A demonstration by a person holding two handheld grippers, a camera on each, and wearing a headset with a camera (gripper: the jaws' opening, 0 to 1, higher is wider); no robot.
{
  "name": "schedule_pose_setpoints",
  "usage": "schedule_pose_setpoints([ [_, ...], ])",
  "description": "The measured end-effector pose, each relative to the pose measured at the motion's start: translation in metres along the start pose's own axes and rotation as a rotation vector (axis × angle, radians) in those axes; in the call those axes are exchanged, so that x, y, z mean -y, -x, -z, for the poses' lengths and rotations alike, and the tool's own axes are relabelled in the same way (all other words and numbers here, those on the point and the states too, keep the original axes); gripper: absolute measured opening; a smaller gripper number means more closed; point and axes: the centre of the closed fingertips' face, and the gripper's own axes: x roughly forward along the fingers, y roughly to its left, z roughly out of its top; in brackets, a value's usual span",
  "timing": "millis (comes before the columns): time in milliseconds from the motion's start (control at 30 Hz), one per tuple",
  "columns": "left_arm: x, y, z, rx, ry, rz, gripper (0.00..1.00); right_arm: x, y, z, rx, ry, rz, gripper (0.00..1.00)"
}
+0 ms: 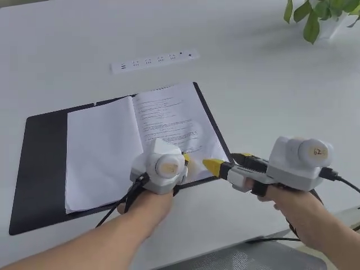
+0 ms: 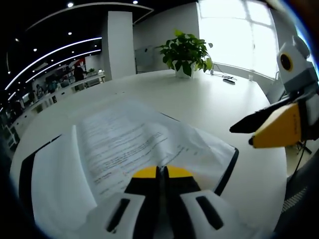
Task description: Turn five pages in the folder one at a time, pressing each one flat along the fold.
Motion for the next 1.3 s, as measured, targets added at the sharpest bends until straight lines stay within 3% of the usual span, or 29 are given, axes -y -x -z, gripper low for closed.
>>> schedule_pose_setpoints([
  [367,-0.001,0.002,0.0,0.008,0.009,0.002,0.03,0.011,-0.014,0.015,-0.048,-0.089,0.004,0.44],
  [533,-0.002,0.002,0.0,0.01,0.01,0.004,0.03,0.011,-0.016,0.014,-0.029,-0.109,0.0,0.35],
  [933,-0.002,0.002,0.0,0.011,0.014,0.003,0.03,0.026,-0.012,0.014,0.004,-0.192,0.049,0.1],
  [1300,-0.002,0.001,0.0,0.009,0.011,0.002,0.03,0.034,-0.008,0.013,0.03,-0.277,0.061,0.01],
])
